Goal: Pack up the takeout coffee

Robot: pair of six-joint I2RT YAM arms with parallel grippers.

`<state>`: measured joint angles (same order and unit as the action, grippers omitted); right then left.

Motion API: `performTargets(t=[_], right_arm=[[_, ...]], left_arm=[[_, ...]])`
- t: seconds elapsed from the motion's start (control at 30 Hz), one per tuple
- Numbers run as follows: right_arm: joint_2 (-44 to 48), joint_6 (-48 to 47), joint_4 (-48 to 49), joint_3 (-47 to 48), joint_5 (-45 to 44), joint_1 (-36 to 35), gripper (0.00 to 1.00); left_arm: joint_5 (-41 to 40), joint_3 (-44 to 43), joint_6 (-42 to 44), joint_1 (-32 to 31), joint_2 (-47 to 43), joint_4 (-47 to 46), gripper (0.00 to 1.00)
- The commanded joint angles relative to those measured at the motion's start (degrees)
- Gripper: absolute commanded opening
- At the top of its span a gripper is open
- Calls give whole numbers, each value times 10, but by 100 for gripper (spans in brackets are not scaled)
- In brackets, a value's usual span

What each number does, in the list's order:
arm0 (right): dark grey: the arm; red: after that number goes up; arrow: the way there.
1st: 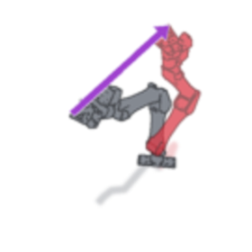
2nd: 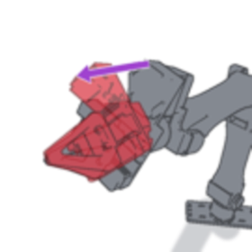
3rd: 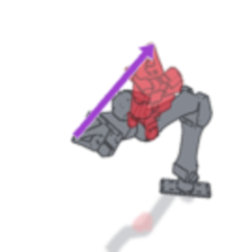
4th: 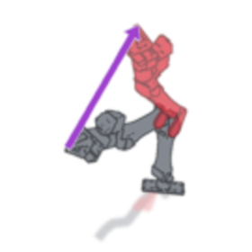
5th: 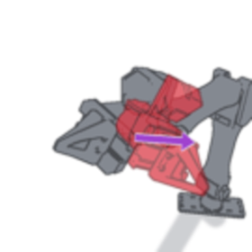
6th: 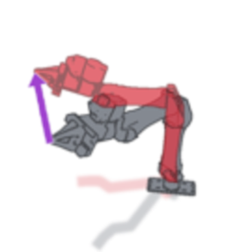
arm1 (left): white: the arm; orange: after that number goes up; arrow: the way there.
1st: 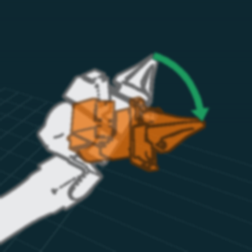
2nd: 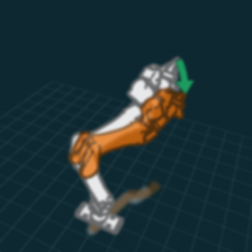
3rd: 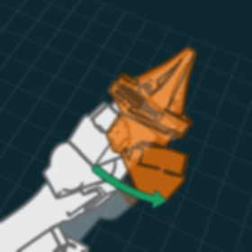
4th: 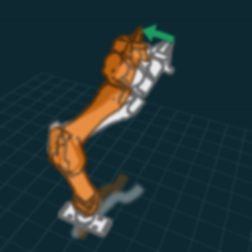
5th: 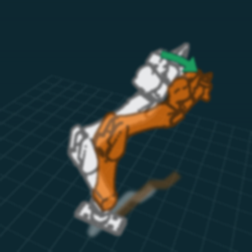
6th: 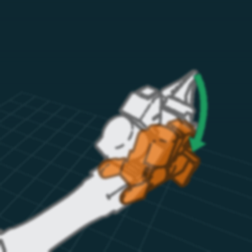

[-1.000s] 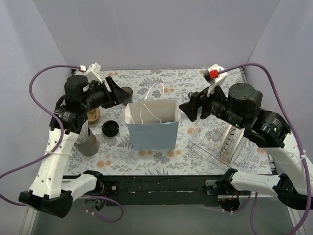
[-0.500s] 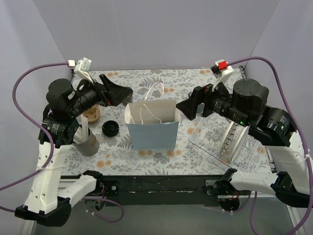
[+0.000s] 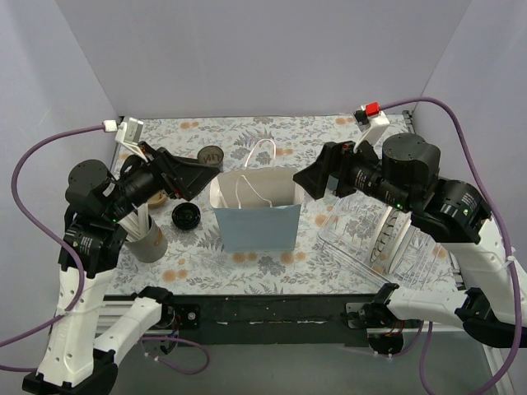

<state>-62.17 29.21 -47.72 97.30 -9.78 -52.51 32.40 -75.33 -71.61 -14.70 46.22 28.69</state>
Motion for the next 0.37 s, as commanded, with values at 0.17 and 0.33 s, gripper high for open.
performTargets(t=[0.17, 0.33], right_arm=[[27, 20, 32, -16, -4, 2, 99], [32, 19, 33, -27, 5, 2, 99]], left_arm=[[1, 1, -2, 2, -8, 9, 98], [-6, 0, 0, 2, -10, 19, 98]])
